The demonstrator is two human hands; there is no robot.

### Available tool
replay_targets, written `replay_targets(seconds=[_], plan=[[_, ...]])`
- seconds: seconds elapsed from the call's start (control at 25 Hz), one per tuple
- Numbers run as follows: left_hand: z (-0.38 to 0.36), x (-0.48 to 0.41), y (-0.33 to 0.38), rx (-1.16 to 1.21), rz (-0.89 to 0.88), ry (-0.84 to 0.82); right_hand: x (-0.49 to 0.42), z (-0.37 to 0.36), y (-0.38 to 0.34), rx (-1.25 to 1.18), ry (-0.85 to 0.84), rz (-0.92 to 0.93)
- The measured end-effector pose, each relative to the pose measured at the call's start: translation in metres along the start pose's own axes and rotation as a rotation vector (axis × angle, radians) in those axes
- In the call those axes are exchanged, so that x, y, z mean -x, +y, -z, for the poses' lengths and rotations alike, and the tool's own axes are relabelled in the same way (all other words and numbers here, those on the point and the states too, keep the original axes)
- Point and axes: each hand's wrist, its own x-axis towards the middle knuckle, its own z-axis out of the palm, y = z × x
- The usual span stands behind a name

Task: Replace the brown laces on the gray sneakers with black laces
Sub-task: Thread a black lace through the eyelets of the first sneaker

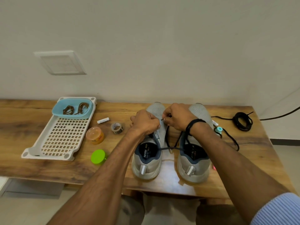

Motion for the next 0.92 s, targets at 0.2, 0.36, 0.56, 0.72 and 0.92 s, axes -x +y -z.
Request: replay_targets(seconds=[0.2, 0.36, 0.56, 0.72, 0.92], plan=[[-0.004, 0.002, 0.002, -0.083, -0.065, 0.050, -0.003, -0.007, -0.011, 0.178, 0.056, -0.054], [-0.005, 0.005, 0.005, -0.194, -0.139, 0.084, -0.003, -0.011, -0.019, 0.345, 0.027, -0.058], [-0.004, 0.015, 0.013, -0.197, -0.147, 0.072, -0.001, -0.015, -0.024, 0.304, 0.054, -0.121], [0.003, 0.009, 0.010, -0.031, -0.014, 0.024, -0.002, -0.006, -0.014, -0.054, 0.157, -0.232], [0.010, 0.001, 0.004, -0.159, -0.239, -0.012, 0.001, -0.003, -0.005, -0.176, 0.143, -0.242]])
